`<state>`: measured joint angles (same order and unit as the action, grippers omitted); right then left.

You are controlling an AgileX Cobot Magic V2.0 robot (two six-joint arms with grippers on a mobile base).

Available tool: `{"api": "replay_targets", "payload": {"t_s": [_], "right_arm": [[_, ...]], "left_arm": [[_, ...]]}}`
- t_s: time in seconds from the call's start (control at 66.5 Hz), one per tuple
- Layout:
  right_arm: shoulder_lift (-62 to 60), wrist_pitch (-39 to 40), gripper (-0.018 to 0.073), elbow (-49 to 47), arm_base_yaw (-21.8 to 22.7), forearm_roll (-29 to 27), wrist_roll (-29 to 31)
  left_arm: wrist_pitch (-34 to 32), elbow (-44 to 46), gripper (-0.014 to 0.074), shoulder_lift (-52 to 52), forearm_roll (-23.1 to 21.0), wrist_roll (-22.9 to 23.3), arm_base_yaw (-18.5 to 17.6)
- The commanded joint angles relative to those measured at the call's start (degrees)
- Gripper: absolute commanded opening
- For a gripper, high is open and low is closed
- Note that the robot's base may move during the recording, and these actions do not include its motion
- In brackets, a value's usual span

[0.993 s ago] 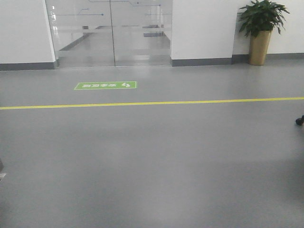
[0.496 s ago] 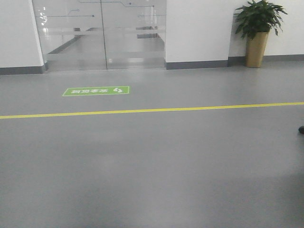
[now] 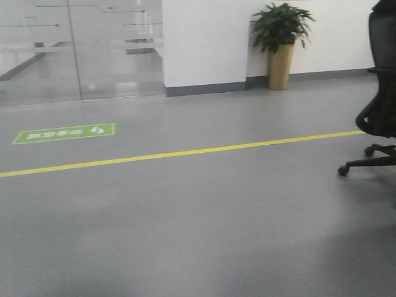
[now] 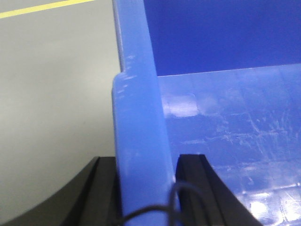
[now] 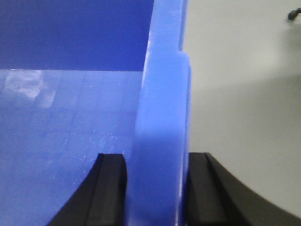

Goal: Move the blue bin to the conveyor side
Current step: 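Hold the blue bin with both grippers while driving across the floor, then drive up to the red-framed conveyor holding the bin with both grippers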

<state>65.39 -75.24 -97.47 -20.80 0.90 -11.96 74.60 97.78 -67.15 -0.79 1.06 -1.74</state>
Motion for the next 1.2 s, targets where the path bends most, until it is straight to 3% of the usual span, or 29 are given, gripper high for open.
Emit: {"api": "replay_targets", "payload": {"t_s": [0.0, 1.188], "right_arm": [[-1.0, 5.78, -0.0079, -1.25, 0.06, 2.0, 1.1], [-1.0, 5.93, -0.0079, -1.25, 0.06, 2.0, 1.1]], "left_arm": [[-4.64, 1.05, -0.0015, 1.19, 0.12, -1.06, -0.37], [-4.64, 1.05, -0.0015, 1.19, 1.71, -1.06, -0.37]]}}
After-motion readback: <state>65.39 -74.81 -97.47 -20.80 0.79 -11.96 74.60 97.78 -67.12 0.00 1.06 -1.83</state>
